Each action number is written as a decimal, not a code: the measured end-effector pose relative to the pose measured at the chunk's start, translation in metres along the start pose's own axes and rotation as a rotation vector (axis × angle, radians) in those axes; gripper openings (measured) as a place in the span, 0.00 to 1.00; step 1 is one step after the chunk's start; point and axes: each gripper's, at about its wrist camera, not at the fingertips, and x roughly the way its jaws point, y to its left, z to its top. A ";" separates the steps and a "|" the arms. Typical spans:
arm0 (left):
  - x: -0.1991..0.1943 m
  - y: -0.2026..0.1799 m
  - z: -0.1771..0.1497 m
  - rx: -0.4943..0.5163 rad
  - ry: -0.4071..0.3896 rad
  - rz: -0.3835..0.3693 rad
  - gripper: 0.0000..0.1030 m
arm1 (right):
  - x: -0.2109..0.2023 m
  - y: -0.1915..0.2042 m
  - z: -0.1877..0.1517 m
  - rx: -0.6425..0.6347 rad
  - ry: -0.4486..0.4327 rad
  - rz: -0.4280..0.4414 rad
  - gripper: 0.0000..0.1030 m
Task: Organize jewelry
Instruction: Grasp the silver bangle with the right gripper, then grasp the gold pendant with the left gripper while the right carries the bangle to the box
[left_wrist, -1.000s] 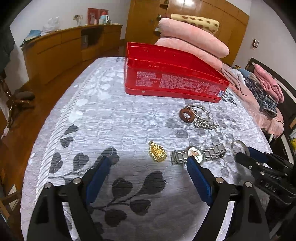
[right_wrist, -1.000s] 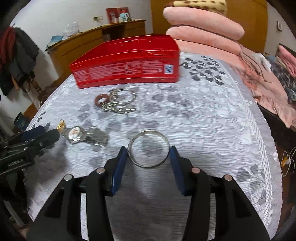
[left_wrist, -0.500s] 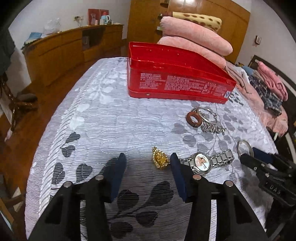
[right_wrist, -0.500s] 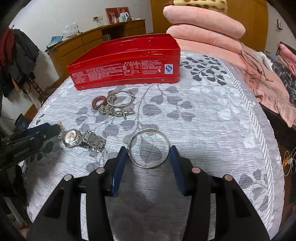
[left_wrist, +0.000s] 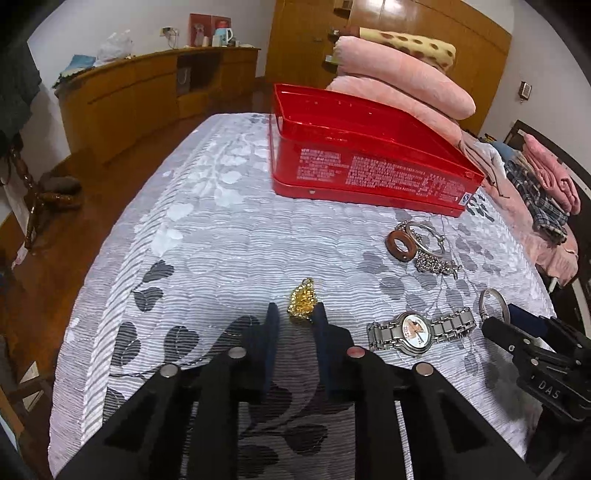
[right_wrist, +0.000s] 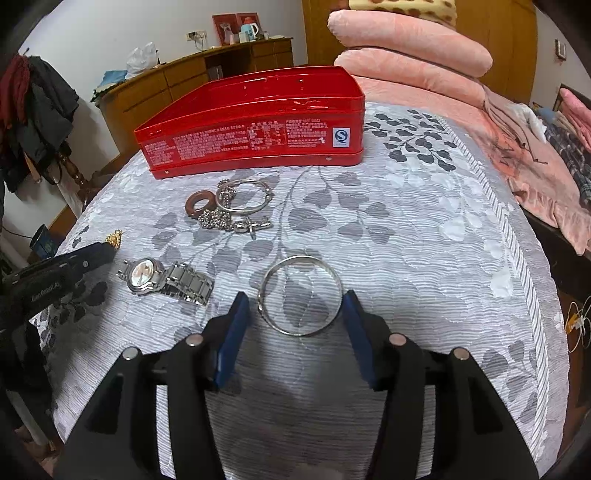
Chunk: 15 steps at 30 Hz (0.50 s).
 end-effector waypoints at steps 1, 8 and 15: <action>0.000 0.000 0.000 0.006 0.001 0.003 0.19 | 0.000 0.000 0.000 -0.001 0.001 -0.003 0.51; 0.005 -0.014 0.005 0.065 0.006 0.018 0.34 | 0.002 0.003 0.001 -0.009 0.005 -0.013 0.51; -0.002 0.000 0.004 -0.003 -0.018 -0.010 0.18 | 0.000 0.006 -0.001 -0.018 -0.006 -0.045 0.45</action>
